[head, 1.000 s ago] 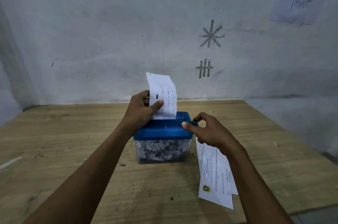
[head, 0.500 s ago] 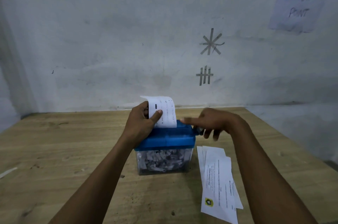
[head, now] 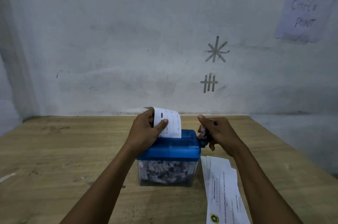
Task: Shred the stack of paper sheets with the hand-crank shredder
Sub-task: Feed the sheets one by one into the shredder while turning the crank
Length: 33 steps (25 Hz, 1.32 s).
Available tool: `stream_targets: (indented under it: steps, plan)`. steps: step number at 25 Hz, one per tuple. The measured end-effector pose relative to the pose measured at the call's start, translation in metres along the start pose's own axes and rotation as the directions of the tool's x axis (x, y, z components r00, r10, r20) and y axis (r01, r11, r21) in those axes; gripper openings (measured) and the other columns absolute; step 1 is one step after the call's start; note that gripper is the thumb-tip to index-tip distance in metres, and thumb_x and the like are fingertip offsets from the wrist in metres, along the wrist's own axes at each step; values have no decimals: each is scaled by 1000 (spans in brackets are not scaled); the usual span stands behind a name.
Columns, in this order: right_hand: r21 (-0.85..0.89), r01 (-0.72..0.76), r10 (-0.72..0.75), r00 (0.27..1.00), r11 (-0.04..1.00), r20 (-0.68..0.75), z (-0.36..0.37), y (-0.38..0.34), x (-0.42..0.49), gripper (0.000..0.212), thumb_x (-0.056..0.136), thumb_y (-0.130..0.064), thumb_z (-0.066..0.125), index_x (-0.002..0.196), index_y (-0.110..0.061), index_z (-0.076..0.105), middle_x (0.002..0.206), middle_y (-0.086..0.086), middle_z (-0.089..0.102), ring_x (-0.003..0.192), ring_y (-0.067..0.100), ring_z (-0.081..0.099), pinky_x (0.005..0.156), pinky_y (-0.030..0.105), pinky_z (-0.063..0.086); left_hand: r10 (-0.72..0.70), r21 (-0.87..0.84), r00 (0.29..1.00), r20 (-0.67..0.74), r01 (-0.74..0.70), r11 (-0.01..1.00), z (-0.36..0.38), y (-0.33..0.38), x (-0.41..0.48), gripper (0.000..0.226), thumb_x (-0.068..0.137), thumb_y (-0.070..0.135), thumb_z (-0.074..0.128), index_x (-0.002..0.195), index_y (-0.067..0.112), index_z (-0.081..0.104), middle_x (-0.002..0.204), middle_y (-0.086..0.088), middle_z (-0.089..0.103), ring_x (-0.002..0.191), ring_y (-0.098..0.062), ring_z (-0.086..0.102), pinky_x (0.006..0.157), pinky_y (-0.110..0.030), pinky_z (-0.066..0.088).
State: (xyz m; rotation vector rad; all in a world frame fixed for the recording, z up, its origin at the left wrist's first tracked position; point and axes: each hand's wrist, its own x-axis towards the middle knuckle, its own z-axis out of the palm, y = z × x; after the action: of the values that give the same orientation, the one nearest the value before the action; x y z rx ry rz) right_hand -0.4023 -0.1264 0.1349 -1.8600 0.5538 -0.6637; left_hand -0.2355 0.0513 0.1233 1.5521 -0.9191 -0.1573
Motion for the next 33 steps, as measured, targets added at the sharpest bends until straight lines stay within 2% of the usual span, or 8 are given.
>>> stream_targets:
  steps: [2, 5, 8, 11, 19, 23, 28, 33]
  plan:
    - [12, -194, 194, 978, 981, -73, 16, 10, 11, 43, 99, -43, 57, 79, -6, 62, 63, 9, 60, 45, 18, 52, 40, 22, 32, -14, -8, 1000, 11, 15, 1000, 0, 1, -1, 34, 92, 17, 73, 124, 12, 64, 120, 5, 72, 104, -10, 71, 85, -31, 61]
    - [154, -395, 392, 919, 906, 51, 28, 23, 15, 28, 99, -37, 54, 97, -9, 59, 66, 7, 57, 40, 12, 42, 38, 20, 23, -6, 34, 1000, 5, 6, 999, -1, -1, -4, 35, 90, 18, 75, 123, 13, 62, 125, 1, 70, 108, -12, 70, 87, -32, 61]
    - [180, -482, 466, 876, 858, 125, 28, 33, 20, 25, 101, -31, 52, 104, -7, 60, 64, 7, 58, 39, 10, 41, 36, 18, 25, 11, 159, 999, 44, -18, 987, -3, 1, -4, 56, 81, 31, 84, 126, 22, 52, 128, 6, 65, 106, -10, 65, 82, -25, 60]
    - [203, -507, 502, 861, 838, 81, 34, 44, 29, 22, 98, -27, 61, 96, -5, 61, 76, 13, 61, 59, 19, 50, 54, 26, 39, -73, 425, 987, 142, 6, 905, -5, 5, -1, 90, 64, 58, 88, 130, 29, 33, 111, 15, 53, 94, -9, 58, 72, -25, 54]
    - [202, -362, 379, 924, 910, -54, 45, 51, 19, 33, 101, -36, 55, 101, -4, 65, 87, 15, 61, 65, 24, 52, 54, 28, 35, -84, 709, 984, 160, -55, 703, -9, -5, -7, 120, 34, 109, 43, 122, 28, 35, 100, 15, 53, 87, -12, 60, 82, -32, 53]
    - [48, -394, 396, 917, 918, -42, 45, 51, -5, 26, 105, -21, 47, 95, -5, 65, 75, 11, 59, 57, 18, 50, 52, 27, 37, -96, 747, 990, 100, -11, 664, -5, -7, -9, 112, 30, 113, 33, 104, 32, 48, 92, 14, 58, 83, -11, 58, 84, -40, 52]
    - [-110, -389, 391, 920, 915, -7, 30, 41, -61, 39, 106, -29, 41, 78, -10, 59, 52, -4, 48, 41, 6, 37, 45, 22, 29, -91, 780, 991, 100, -21, 626, -3, -10, -6, 110, 29, 114, 26, 101, 34, 51, 92, 16, 59, 84, -11, 58, 89, -40, 48]
    - [-230, -107, 59, 977, 967, -204, 27, 16, -69, 51, 103, -35, 46, 58, -12, 53, 42, -7, 35, 37, 3, 31, 46, 20, 29, -80, 809, 988, 135, -63, 584, -6, -10, -4, 120, 31, 113, 23, 113, 31, 48, 101, 14, 58, 92, -13, 56, 90, -35, 34]
